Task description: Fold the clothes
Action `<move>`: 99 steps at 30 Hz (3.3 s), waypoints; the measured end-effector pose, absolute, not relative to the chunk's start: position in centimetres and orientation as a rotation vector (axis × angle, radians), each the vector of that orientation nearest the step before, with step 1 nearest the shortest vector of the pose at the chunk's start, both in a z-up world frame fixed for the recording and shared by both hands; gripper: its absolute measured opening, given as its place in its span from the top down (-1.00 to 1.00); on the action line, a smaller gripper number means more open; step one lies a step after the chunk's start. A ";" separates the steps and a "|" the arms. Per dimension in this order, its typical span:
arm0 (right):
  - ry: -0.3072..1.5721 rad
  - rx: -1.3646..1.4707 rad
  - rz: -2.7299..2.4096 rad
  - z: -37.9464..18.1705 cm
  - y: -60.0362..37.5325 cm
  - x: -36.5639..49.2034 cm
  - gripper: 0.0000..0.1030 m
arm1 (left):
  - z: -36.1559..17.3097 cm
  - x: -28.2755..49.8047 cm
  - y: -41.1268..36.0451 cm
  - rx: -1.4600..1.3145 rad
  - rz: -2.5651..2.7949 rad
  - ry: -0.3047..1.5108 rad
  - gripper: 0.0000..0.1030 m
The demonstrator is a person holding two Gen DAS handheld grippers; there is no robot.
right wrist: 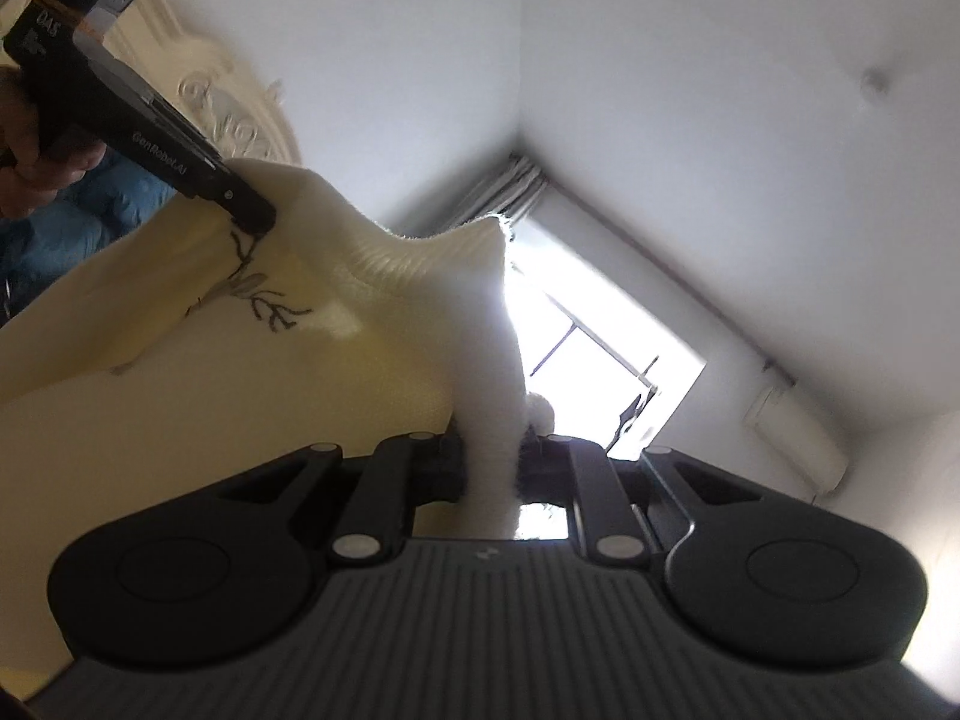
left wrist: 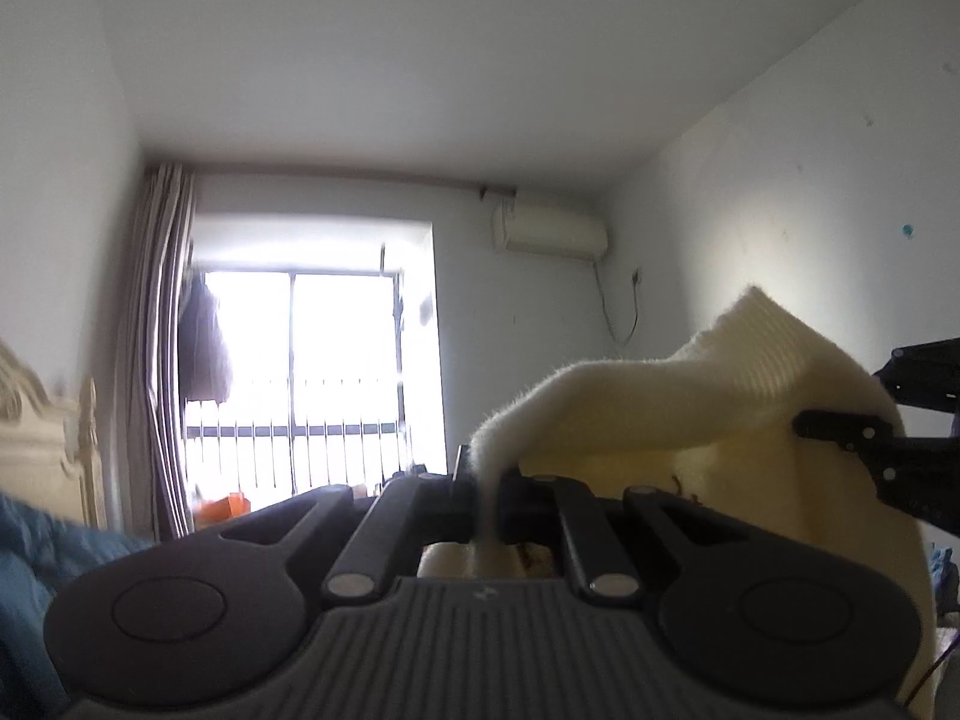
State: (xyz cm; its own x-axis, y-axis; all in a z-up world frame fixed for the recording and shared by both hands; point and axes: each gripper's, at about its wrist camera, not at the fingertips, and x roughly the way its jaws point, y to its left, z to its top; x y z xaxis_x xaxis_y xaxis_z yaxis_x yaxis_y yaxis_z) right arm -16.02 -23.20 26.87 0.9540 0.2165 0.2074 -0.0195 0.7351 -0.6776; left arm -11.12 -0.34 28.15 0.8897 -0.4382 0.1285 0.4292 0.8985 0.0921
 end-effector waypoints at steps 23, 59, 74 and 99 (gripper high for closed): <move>0.383 -0.625 0.116 -3.0 -28.6 26.1 0.80 | -5.5 27.9 -6.1 0.172 -0.357 0.464 0.79; 0.929 0.388 0.191 -4.1 -37.7 -5.6 -0.58 | -4.9 -10.6 8.9 0.122 -0.268 0.735 -0.38; 0.889 -0.006 0.185 -6.6 -28.4 -7.9 0.81 | -8.5 -10.5 11.2 0.072 -0.061 0.649 0.84; 0.545 -0.107 -0.092 -0.3 -35.3 -13.6 -0.20 | -3.2 -12.4 16.7 -0.043 -0.065 0.576 -0.04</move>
State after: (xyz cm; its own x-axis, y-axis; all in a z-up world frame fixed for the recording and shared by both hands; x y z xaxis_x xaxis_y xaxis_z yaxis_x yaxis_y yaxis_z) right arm -13.61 -35.31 -0.26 0.8510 -0.1156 -0.5122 0.0586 0.9903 -0.1261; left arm -12.44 16.71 -3.18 0.8369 -0.0731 -0.5425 0.0488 0.9971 -0.0591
